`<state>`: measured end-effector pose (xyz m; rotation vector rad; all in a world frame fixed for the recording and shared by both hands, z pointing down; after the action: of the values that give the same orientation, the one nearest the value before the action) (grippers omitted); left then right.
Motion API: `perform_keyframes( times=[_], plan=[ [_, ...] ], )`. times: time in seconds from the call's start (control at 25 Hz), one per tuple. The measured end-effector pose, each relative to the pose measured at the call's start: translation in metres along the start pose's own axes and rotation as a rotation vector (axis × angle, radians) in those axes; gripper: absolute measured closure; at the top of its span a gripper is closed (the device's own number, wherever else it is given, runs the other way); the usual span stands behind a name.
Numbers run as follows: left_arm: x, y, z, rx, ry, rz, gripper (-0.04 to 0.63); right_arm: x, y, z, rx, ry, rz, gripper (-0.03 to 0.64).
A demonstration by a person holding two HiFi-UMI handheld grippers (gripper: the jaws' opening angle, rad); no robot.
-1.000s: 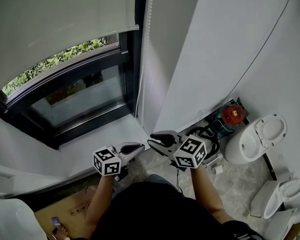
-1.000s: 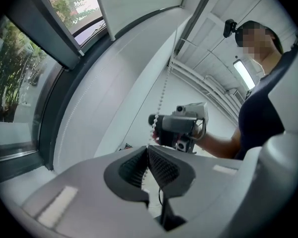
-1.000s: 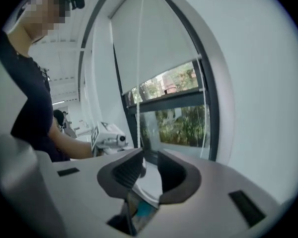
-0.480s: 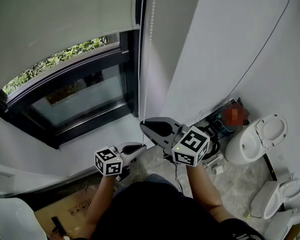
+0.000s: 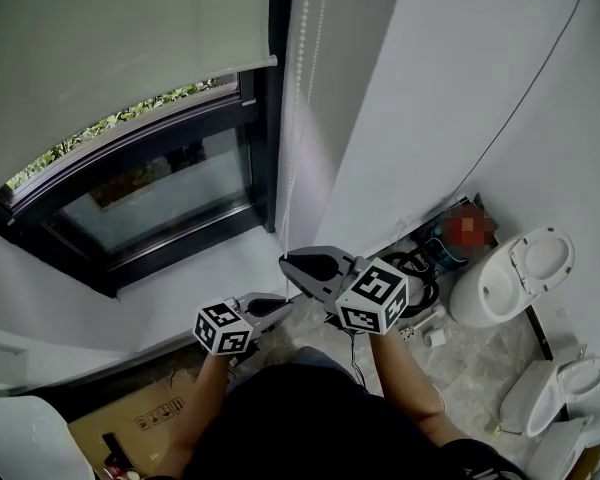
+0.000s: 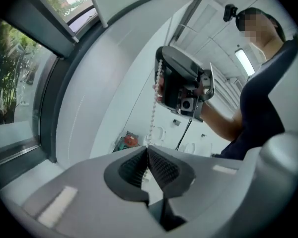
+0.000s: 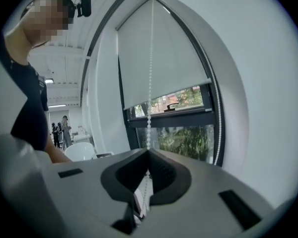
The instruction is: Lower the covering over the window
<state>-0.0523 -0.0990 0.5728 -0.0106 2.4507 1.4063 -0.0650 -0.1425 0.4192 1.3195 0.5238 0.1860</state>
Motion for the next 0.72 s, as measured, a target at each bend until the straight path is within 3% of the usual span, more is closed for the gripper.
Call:
perform_keyframes(
  times=[0.28, 0.72],
  plan=[
    [-0.008, 0.044, -0.001, 0.048, 0.009, -0.15, 0.58, -0.011, 0.048, 0.004, -0.065, 0.01, -0.098, 0.604],
    [-0.003, 0.037, -0.001, 0.046, 0.005, -0.111, 0.58, -0.027, 0.102, 0.004, -0.09, 0.013, -0.239, 0.604]
  ],
)
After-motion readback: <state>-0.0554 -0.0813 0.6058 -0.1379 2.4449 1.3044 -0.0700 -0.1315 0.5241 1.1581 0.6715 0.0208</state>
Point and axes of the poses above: the fingertips, and each gripper's own axes: x backward along the fingers, z to its right, y out of its underside, the point moved 1 cm from there along x, backward along the fingers, and after that the axes turned 3 degrees about -z, right-handed, at the moved point
